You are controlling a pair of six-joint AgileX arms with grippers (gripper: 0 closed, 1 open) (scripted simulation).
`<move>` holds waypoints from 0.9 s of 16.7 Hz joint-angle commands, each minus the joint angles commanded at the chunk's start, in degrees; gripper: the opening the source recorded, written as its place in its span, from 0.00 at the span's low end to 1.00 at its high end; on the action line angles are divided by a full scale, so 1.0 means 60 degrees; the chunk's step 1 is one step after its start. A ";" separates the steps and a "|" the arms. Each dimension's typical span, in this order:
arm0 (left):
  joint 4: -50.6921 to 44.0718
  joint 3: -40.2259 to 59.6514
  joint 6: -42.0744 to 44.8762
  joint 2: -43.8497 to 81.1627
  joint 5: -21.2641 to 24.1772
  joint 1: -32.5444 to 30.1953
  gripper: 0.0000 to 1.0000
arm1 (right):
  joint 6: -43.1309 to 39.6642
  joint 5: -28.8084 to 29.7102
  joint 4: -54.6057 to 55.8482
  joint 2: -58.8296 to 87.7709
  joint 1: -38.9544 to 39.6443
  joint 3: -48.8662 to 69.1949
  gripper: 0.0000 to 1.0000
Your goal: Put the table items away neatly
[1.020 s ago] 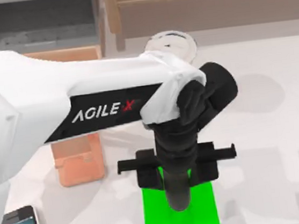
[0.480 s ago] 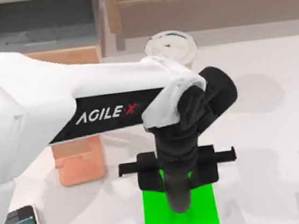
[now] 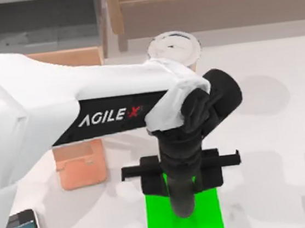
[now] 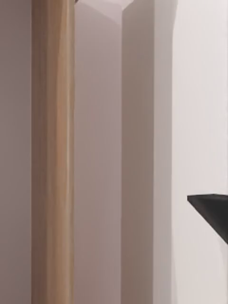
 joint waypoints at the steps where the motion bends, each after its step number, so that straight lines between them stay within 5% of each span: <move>1: 0.0000 0.0000 0.0000 0.0000 0.0000 0.0000 0.38 | 0.0000 0.0000 0.0000 0.0000 0.0000 0.0000 1.00; 9: 0.0000 0.0000 0.0000 0.0000 0.0000 0.0000 0.98 | 0.0000 0.0000 0.0000 0.0000 0.0000 0.0000 1.00; 15: 0.0000 0.0000 0.0000 0.0000 0.0000 0.0000 1.00 | 0.0000 0.0000 0.0000 0.0000 0.0000 0.0000 1.00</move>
